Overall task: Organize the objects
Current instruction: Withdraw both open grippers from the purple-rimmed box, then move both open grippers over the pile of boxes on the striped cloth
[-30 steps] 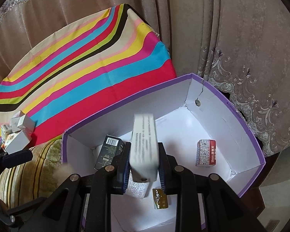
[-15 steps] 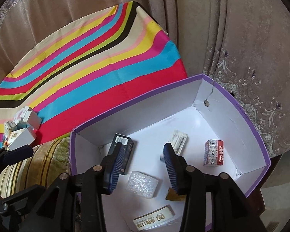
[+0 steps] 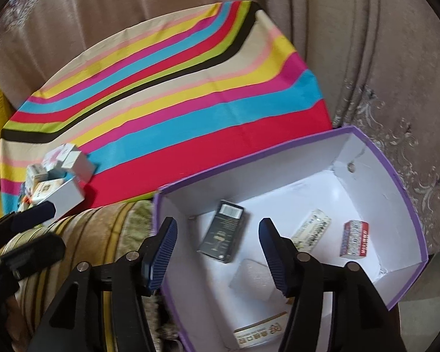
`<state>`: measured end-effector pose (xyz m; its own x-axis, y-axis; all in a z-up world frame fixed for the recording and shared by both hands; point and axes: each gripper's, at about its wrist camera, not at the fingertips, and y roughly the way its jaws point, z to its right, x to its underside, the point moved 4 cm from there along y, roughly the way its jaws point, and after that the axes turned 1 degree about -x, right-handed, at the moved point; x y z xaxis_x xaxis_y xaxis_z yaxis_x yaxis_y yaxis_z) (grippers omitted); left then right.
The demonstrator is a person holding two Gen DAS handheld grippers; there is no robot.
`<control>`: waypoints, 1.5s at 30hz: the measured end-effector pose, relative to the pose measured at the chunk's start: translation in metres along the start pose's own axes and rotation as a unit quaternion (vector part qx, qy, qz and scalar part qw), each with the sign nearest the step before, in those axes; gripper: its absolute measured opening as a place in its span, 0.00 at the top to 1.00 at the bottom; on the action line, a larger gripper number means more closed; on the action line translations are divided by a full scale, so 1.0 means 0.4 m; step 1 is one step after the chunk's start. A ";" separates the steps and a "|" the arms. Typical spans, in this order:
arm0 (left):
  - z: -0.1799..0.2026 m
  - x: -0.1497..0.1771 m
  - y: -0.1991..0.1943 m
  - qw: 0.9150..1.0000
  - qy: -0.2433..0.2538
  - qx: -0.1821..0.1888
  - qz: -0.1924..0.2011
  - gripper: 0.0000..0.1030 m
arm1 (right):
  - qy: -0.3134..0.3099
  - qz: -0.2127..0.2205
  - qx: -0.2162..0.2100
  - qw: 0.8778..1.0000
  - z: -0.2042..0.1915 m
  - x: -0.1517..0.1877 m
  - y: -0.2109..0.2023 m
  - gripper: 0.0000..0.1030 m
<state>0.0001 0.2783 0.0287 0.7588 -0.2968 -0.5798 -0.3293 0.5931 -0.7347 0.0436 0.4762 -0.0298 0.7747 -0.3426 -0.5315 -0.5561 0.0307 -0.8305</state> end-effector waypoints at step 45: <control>-0.445 0.127 -0.266 0.971 -0.204 -0.090 0.084 0.14 | -0.230 -0.076 -0.185 0.952 -0.479 -0.005 0.105 0.14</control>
<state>-0.0262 0.0669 0.0148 0.8337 0.1345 -0.5357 -0.5319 0.4567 -0.7131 -0.0387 0.2981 -0.0316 0.8575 0.1334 -0.4969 -0.4285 -0.3495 -0.8332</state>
